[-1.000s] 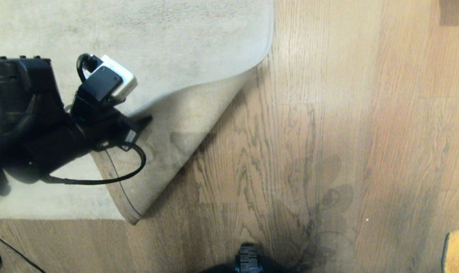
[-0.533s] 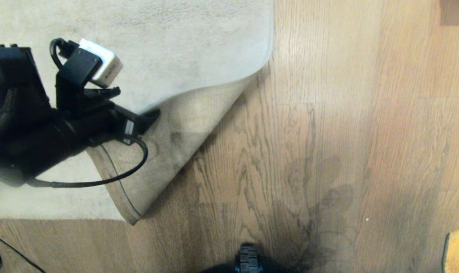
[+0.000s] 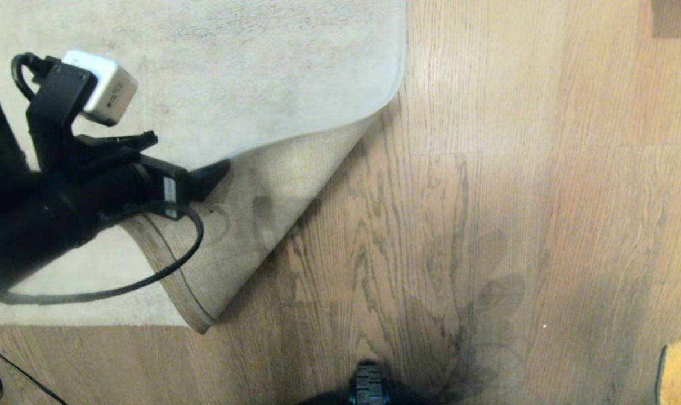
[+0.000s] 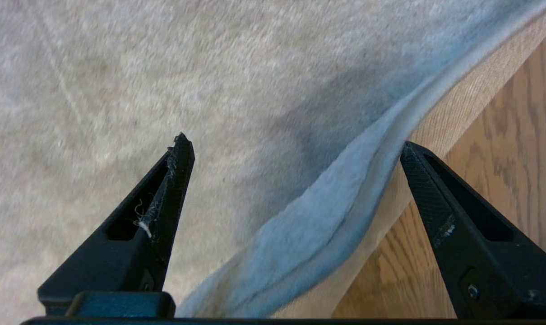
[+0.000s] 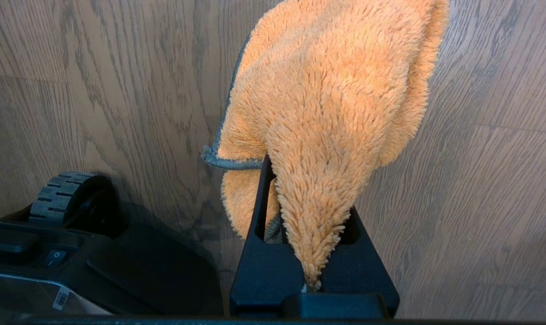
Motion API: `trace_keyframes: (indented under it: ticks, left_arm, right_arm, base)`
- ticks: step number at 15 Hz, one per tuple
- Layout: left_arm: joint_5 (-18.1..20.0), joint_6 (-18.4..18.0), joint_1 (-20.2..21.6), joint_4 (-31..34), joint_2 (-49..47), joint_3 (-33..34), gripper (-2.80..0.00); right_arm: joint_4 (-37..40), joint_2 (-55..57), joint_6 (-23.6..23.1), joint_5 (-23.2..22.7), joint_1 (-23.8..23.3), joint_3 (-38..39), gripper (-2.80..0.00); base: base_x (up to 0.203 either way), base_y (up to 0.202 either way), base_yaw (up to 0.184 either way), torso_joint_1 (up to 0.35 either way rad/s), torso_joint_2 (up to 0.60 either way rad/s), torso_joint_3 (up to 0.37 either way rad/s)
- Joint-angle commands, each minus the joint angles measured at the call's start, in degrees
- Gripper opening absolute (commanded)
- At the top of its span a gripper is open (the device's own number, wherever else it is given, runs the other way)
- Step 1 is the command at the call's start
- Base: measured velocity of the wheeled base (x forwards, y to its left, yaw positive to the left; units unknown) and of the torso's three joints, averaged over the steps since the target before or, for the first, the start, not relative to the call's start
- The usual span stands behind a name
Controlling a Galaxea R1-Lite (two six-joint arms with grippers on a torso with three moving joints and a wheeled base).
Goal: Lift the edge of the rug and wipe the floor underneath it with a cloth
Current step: Lay down the carpet
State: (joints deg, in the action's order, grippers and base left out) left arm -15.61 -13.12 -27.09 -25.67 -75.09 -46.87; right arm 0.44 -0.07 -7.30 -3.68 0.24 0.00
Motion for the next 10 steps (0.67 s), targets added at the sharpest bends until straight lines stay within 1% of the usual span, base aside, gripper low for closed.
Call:
trace_keyframes:
  ticks: [1,3,8,10]
  left_arm:
    - [-0.38,-0.07,-0.16,-0.17,2.15,1.96,0.00]
    - [-0.39,-0.15,-0.16,-0.17,2.72,2.88,0.00]
    - [-0.48,-0.01,0.02,-0.34,4.06,2.51,0.00]
    - [-0.50,0.65,0.21,-3.06,4.25,2.81,0.00]
  right_arm:
    - [0.00,0.07,-0.08,-0.08,0.02,0.00,-2.80]
    - [0.00,0.07,-0.08,-0.01,0.02,0.00,-2.80]
    - [0.00,0.07,-0.08,-0.10,0.02,0.00,-2.80]
    - [0.00,0.07,-0.08,-0.10,0.02,0.00,-2.80]
  base:
    - [0.000,0.000,0.000,0.000,0.00,0.000]
    - [0.000,0.000,0.000,0.000,0.00,0.000]
    - [0.000,0.000,0.000,0.000,0.00,0.000]
    - [0.000,0.000,0.000,0.000,0.00,0.000]
